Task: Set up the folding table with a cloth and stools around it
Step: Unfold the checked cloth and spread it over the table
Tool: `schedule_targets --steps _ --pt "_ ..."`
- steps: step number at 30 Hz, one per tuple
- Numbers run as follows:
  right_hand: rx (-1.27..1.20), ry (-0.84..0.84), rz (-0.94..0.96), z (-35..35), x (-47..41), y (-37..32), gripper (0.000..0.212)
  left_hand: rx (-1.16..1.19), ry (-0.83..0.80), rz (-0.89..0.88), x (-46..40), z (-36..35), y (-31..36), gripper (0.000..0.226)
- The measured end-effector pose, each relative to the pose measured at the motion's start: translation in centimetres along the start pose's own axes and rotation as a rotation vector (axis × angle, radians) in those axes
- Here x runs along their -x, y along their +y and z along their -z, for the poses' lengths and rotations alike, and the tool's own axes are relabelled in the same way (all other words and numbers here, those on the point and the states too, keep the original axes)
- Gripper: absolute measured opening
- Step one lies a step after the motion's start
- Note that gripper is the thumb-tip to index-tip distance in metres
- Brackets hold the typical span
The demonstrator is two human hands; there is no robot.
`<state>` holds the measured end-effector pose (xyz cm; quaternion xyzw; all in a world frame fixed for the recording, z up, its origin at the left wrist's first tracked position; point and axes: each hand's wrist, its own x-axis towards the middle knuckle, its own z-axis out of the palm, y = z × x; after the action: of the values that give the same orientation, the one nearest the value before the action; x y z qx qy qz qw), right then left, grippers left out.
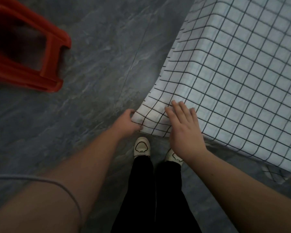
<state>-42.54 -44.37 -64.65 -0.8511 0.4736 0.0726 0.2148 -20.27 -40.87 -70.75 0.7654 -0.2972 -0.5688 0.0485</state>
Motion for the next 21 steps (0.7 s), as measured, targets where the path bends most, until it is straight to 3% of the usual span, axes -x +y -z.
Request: schedule_targets --steps 4,8,11,13,17,21 --pt "0.026 -0.017 -0.002 0.3 -0.3 -0.5 0.078 0.276 -0.123 0.049 1.3 1.9 -2.0 0.026" --pt "0.086 -0.026 0.026 0.3 -0.2 -1.0 0.069 0.464 -0.217 0.225 2.6 2.8 -3.1 0.022" --pt "0.111 0.004 0.035 0.1 -0.4 -1.2 0.051 0.621 -0.27 0.239 3.1 2.0 -3.7 0.018" --pt "0.128 0.028 0.036 0.0 -0.7 -1.0 0.044 0.732 -0.218 0.216 3.4 1.2 -3.7 0.012" --pt "0.165 0.055 0.049 -0.2 -1.5 -0.7 0.043 0.527 0.035 0.125 3.1 0.0 -4.1 0.007" --pt "0.212 0.076 0.071 -0.4 -2.5 -0.1 0.035 0.33 0.111 0.13 2.1 -1.2 -4.4 0.031"
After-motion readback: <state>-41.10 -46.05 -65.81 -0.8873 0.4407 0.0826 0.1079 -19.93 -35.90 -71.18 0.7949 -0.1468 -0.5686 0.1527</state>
